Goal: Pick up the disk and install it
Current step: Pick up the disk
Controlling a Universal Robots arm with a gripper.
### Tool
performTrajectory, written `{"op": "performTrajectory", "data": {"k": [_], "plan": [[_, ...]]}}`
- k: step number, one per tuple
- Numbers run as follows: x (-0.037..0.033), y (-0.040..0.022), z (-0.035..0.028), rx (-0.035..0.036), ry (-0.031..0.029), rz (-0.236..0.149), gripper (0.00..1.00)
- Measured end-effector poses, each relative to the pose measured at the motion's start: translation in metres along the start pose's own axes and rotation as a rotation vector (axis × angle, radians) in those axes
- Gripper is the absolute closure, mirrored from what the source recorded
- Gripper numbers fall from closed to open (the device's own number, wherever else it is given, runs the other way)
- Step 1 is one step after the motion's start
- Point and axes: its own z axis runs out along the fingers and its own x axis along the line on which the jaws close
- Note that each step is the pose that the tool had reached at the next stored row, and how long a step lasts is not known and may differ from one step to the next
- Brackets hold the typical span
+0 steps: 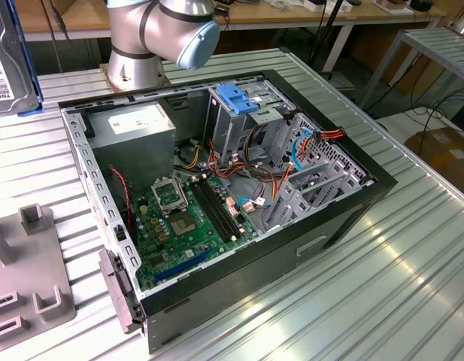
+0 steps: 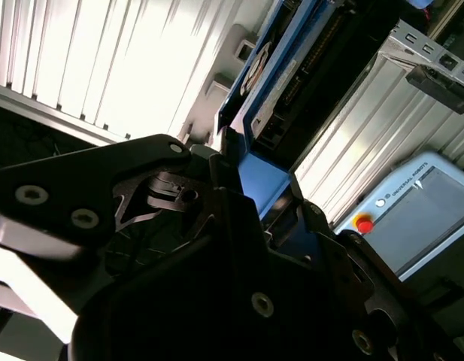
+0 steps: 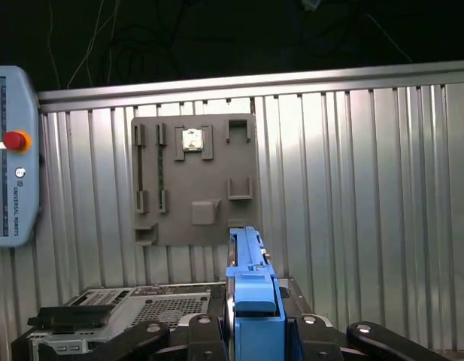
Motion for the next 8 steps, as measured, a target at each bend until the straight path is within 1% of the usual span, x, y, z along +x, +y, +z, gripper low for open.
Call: {"op": "performTrajectory", "data": {"k": [1, 2, 3, 5, 8], "plan": [[-0.0003, -0.0042, 0.0, -0.0017, -0.0227, 0.0, 0.63], [-0.0004, -0.0064, 0.0001, -0.0026, -0.0366, 0.001, 0.63], [-0.0006, -0.0086, 0.0003, -0.0029, -0.0418, 0.001, 0.63], [-0.0006, -0.0125, 0.0003, -0.0034, -0.0431, 0.001, 0.63], [-0.0013, -0.0234, 0.0005, -0.0037, -0.045, 0.001, 0.63]]}}
